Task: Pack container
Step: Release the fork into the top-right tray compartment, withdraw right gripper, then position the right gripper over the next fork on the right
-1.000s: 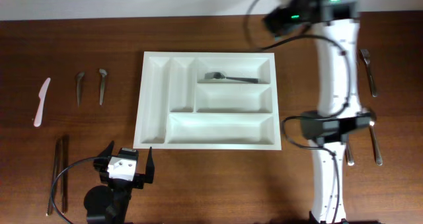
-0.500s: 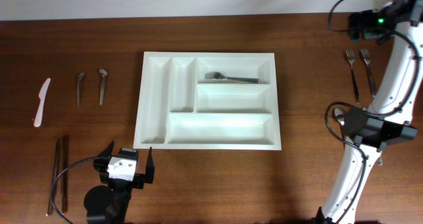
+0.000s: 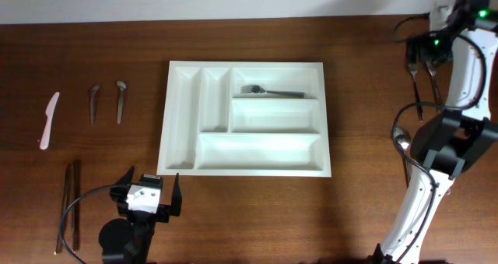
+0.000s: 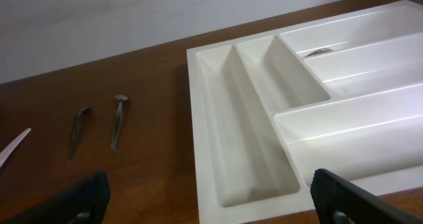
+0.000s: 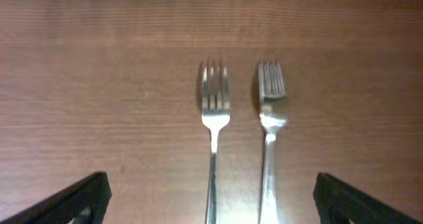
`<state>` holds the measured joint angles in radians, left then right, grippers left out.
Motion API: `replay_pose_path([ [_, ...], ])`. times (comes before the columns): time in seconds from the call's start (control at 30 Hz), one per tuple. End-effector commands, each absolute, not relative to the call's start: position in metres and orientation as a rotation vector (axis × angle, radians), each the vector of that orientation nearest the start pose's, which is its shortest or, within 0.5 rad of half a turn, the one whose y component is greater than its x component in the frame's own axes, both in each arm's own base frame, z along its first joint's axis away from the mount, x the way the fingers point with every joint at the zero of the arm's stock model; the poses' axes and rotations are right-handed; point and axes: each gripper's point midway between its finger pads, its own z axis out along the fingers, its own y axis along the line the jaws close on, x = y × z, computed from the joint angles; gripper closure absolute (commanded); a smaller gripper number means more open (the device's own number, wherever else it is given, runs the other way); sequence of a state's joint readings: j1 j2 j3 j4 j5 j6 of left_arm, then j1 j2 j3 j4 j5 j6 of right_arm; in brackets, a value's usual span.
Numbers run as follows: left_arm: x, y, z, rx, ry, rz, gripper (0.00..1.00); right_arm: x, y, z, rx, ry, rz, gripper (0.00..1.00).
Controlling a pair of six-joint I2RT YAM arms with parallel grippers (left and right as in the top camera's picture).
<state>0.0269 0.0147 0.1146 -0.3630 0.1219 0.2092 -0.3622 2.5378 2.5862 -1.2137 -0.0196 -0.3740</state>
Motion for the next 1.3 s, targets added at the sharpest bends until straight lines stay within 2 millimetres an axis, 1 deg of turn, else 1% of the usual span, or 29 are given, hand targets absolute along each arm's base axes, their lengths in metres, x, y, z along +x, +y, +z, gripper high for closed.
replay_pose_path([
  [0.0,0.231,-0.012,0.138,0.254,1.812,0.074,0.01,0.536,-0.209,0.086,0.003,2.788,-0.205,0.01],
  [0.07,0.231,-0.012,0.138,0.254,1.812,0.074,0.01,0.534,-0.210,0.079,-0.001,2.797,-0.199,0.01],
  [0.17,0.231,-0.012,0.138,0.254,1.812,0.074,0.01,0.530,-0.203,0.064,-0.103,2.819,-0.148,0.01],
  [0.23,0.231,-0.012,0.138,0.254,1.812,0.074,0.01,0.525,-0.203,0.054,-0.130,2.843,-0.137,0.01],
  [0.47,0.230,-0.012,0.137,0.254,1.812,0.074,0.01,0.513,-0.205,0.029,-0.116,2.890,-0.113,0.01],
  [0.57,0.231,-0.012,0.138,0.254,1.812,0.074,0.01,0.511,-0.206,0.023,-0.111,2.898,-0.108,0.01],
  [0.73,0.231,-0.012,0.138,0.254,1.812,0.074,0.01,0.511,-0.207,0.017,-0.110,2.903,-0.105,0.02],
  [0.97,0.231,-0.012,0.138,0.254,1.812,0.074,0.01,0.507,-0.204,-0.008,-0.113,2.945,-0.078,0.01],
  [1.2,0.231,-0.012,0.138,0.254,1.812,0.074,0.01,0.513,-0.207,-0.010,-0.113,2.921,-0.093,0.01],
  [1.27,0.231,-0.012,0.138,0.254,1.812,0.074,0.01,0.516,-0.208,-0.009,-0.113,2.910,-0.099,0.00],
])
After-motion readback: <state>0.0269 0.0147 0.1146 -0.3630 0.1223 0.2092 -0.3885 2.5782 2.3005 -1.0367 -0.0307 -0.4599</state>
